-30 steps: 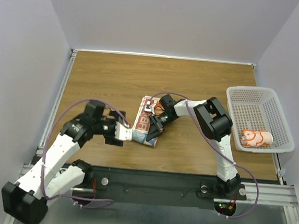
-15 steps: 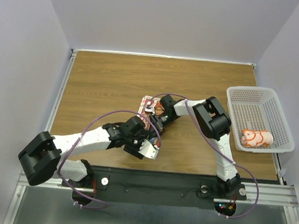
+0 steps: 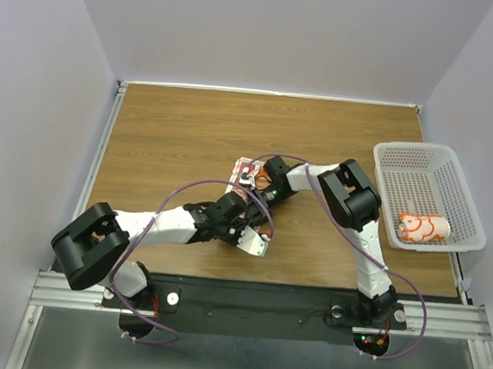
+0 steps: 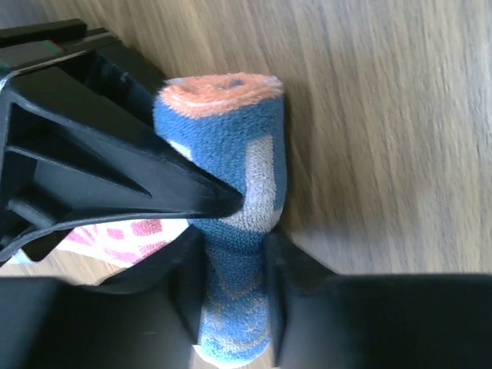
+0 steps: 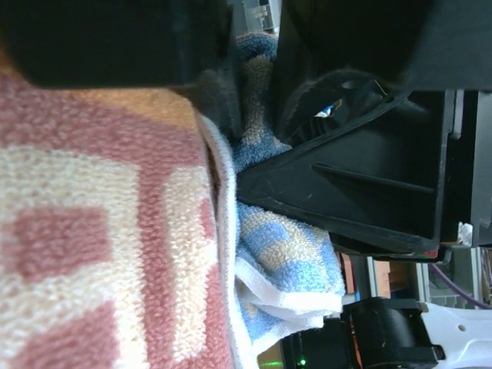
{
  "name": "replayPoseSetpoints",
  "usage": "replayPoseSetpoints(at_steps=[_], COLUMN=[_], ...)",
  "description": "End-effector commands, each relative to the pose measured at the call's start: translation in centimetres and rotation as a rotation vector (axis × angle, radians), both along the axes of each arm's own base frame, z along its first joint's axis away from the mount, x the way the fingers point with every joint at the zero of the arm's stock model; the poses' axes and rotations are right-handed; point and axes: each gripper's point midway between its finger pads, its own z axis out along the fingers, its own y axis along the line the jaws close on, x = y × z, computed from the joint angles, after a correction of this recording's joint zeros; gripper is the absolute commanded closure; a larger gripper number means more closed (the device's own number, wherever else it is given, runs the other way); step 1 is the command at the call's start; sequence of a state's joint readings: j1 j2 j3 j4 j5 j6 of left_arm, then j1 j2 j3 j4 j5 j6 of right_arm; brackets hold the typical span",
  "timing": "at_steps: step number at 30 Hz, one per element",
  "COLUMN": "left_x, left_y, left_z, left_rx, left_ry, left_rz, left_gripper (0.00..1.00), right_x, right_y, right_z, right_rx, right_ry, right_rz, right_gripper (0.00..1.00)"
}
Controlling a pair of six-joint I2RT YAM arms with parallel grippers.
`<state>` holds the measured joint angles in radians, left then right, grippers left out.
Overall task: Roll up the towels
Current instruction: Roll the towel
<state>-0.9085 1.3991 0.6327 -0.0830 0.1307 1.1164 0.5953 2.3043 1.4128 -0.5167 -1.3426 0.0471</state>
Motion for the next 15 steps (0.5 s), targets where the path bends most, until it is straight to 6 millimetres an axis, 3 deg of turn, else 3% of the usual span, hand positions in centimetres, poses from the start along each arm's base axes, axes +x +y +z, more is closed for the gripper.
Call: replayPoseSetpoints(at_steps=[1, 3, 8, 15], left_x=[-1.4, -2.7, -3.5, -2.7], left_y=[0.8, 1.1, 2.0, 1.9], left_z=[-0.3, -0.5, -0.8, -0.1], left_rx=[0.0, 0.009, 0.02, -0.038], left_ry=[0.071, 0.152, 0.268, 0.455], left_rz=[0.036, 0.043, 0.082, 0.134], left_gripper=[0.68, 0.72, 0.72, 0.69], right_x=[1.6, 2.3, 6.1, 12.6], right_y=[-0.8, -0.9, -2.1, -5.4], right_z=[-1.1, -0.1, 1.8, 6.1], right_rx=[-0.055, -0.057, -0.097, -0.152], right_ry=[-0.109, -0.162, -0.271, -0.413], right_rz=[-0.035, -0.051, -0.149, -0.352], right_gripper=[0.7, 0.56, 0.39, 0.3])
